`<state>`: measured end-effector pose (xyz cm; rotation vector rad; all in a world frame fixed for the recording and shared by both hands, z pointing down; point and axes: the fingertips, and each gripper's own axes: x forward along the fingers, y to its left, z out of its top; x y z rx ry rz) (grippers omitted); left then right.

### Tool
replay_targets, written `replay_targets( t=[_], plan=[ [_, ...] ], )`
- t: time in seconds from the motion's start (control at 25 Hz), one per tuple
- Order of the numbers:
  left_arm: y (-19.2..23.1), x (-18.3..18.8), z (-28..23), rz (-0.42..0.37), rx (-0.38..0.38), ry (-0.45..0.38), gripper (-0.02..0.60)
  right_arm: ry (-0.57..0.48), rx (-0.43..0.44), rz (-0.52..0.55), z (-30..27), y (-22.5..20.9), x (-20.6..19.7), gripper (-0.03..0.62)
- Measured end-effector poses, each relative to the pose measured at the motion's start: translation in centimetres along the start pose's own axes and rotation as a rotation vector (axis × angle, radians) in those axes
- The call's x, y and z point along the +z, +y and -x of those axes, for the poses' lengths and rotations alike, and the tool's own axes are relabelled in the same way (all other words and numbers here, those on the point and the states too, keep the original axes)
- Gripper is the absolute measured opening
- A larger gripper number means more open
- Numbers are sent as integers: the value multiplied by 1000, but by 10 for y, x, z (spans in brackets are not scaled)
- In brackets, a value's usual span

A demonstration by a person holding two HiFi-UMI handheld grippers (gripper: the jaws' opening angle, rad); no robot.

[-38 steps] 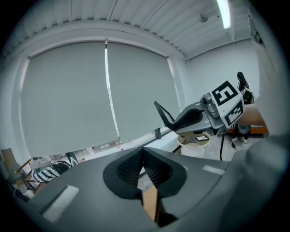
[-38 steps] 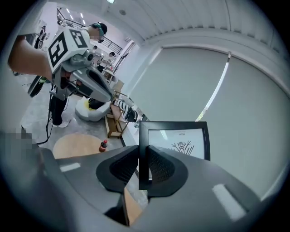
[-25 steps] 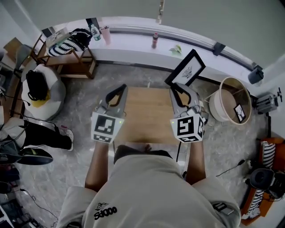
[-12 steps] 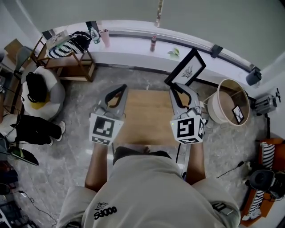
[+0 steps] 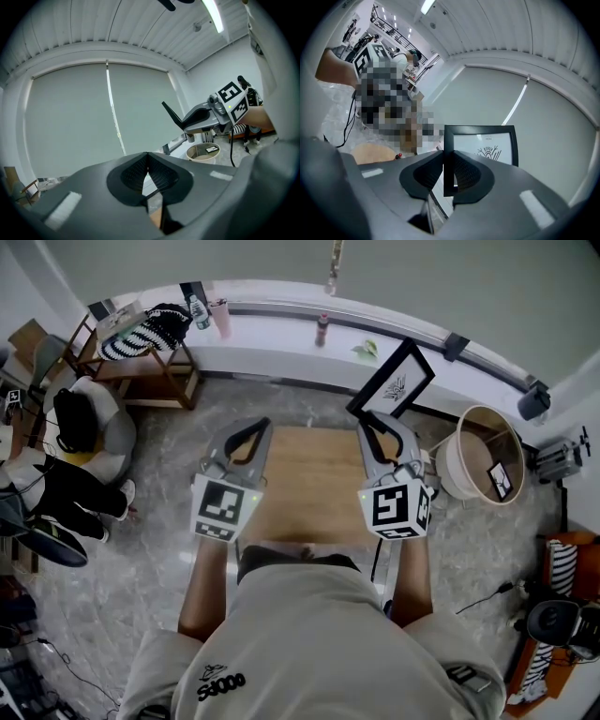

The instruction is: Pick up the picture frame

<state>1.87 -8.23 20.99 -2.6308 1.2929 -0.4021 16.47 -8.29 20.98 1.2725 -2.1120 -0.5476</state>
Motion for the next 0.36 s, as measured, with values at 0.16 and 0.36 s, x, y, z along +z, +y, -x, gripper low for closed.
replay_targets(
  t=[0.16, 0.36],
  plan=[
    [-3, -3, -5, 6, -12, 7, 12, 12, 9, 2, -3, 1, -5, 69],
    [-6, -4, -11, 8, -29, 15, 12, 15, 10, 4, -6, 0, -6, 69]
  ],
)
